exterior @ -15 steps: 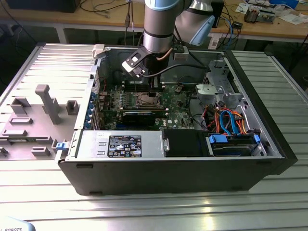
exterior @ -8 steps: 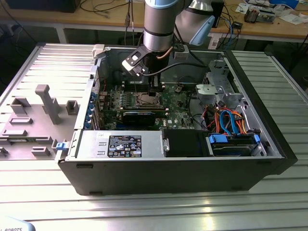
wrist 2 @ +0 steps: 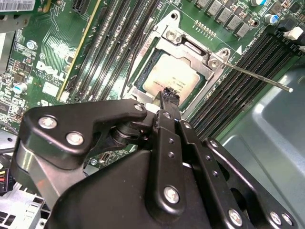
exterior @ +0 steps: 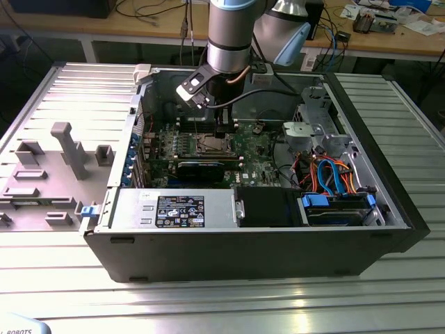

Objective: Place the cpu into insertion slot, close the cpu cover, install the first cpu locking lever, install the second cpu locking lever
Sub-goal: 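Install the first cpu locking lever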

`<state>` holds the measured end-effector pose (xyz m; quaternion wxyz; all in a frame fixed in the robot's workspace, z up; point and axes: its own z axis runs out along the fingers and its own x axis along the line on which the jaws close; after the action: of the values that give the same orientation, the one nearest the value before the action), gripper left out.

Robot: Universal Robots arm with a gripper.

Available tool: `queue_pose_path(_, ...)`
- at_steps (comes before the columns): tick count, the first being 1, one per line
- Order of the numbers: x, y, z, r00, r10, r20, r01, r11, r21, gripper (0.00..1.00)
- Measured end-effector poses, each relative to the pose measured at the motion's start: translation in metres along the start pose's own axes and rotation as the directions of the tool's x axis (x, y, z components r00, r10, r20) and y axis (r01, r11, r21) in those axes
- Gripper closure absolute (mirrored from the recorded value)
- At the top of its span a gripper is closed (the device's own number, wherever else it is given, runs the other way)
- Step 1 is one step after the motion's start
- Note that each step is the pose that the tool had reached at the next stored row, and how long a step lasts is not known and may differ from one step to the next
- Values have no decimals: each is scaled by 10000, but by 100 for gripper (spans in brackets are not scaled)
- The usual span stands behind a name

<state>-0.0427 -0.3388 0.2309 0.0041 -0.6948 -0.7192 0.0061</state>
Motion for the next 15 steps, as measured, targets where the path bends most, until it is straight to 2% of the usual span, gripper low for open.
queue_pose_path(11,0,0,0,10000,0,10,0,10000,1,89)
queue_pose_path(15,0,-1,-64,10000,1,10,-1,10000,1,89)
